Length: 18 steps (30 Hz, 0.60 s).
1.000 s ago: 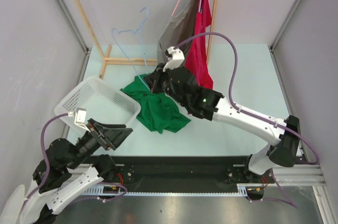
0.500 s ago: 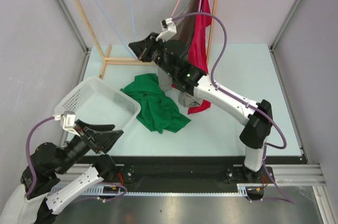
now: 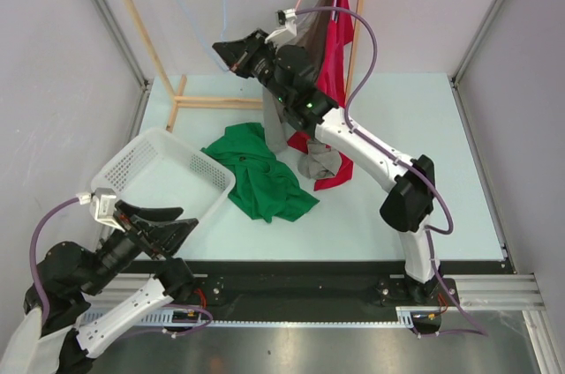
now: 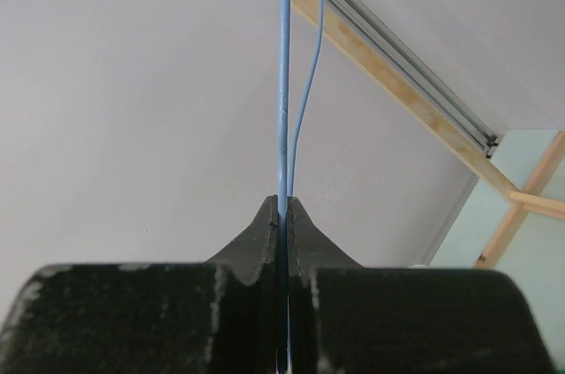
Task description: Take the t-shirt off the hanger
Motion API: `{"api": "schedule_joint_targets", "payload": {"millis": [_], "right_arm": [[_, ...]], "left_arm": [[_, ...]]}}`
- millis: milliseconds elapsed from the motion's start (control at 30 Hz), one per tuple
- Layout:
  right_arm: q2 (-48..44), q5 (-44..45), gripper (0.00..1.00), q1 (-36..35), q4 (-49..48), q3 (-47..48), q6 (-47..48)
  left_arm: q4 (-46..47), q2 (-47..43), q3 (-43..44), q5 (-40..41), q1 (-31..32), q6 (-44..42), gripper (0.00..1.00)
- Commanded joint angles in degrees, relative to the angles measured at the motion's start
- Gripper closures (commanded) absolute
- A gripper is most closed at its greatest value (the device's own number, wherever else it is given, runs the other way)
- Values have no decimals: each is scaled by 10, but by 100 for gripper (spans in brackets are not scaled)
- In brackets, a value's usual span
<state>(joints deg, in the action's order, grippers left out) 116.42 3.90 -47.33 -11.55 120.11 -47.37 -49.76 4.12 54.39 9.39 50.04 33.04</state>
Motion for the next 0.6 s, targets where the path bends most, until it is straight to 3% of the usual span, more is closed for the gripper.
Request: {"api": "schedule_joint_targets", "payload": {"millis": [0, 233, 567], "right_arm": [[28, -13, 100, 12, -43, 48, -46], [97, -14, 100, 21, 16, 142, -64], [145, 20, 100, 1, 150, 234, 29]], "left_arm": [[-3, 12, 16, 10, 1, -17, 25], [-6, 18, 21, 4, 1, -17, 25], [-12, 23, 21, 0, 1, -12, 25]]}}
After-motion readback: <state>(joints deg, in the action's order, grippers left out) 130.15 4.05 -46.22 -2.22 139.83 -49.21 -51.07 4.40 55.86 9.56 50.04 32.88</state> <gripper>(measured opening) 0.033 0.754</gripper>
